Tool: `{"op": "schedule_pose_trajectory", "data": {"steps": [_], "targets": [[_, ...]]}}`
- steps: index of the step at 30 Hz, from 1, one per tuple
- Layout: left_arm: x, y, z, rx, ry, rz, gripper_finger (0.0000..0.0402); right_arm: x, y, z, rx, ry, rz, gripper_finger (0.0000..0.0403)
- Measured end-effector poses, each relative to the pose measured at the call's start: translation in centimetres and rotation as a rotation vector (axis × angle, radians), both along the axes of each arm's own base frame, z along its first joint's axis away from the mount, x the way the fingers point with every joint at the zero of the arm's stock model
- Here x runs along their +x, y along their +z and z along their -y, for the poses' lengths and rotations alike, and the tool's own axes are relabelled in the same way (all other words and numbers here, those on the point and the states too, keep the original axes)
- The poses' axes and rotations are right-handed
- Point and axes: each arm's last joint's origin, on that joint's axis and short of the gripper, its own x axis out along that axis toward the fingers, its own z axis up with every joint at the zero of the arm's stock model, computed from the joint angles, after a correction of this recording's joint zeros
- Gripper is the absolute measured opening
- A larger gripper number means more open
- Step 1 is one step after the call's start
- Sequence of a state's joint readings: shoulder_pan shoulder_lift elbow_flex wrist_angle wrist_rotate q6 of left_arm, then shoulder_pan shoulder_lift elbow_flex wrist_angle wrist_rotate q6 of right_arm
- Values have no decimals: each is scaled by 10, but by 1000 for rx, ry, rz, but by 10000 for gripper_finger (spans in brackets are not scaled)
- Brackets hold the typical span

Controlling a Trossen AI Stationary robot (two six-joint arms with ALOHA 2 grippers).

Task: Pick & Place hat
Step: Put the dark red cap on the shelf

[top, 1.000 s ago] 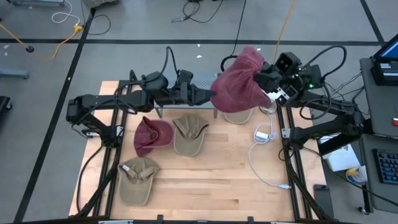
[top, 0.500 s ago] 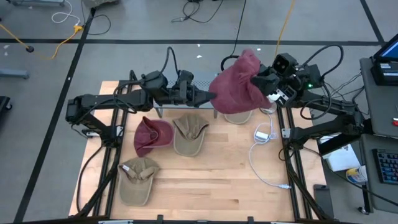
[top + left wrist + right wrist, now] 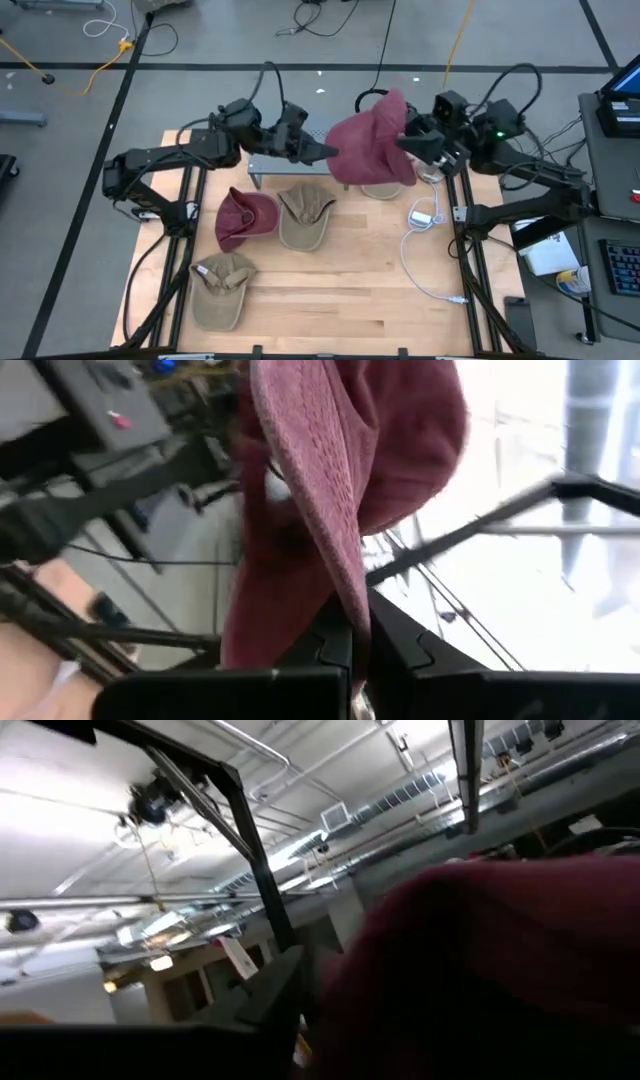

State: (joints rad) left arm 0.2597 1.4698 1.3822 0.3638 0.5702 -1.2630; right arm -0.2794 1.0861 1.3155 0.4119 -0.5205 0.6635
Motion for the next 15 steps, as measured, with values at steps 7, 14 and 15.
{"op": "schedule_pose_trajectory", "data": {"steps": [7,14,15], "targets": [[-21,11,-17,55,-139,9,8,-38,2,-10,-13,-67,-95,211],[-51,15,-35,131,-155,-56,8,-58,-8,-18,31,-135,-239,203],[-55,15,-38,140,-146,-73,8,-58,-10,-18,37,-144,-257,202]]}}
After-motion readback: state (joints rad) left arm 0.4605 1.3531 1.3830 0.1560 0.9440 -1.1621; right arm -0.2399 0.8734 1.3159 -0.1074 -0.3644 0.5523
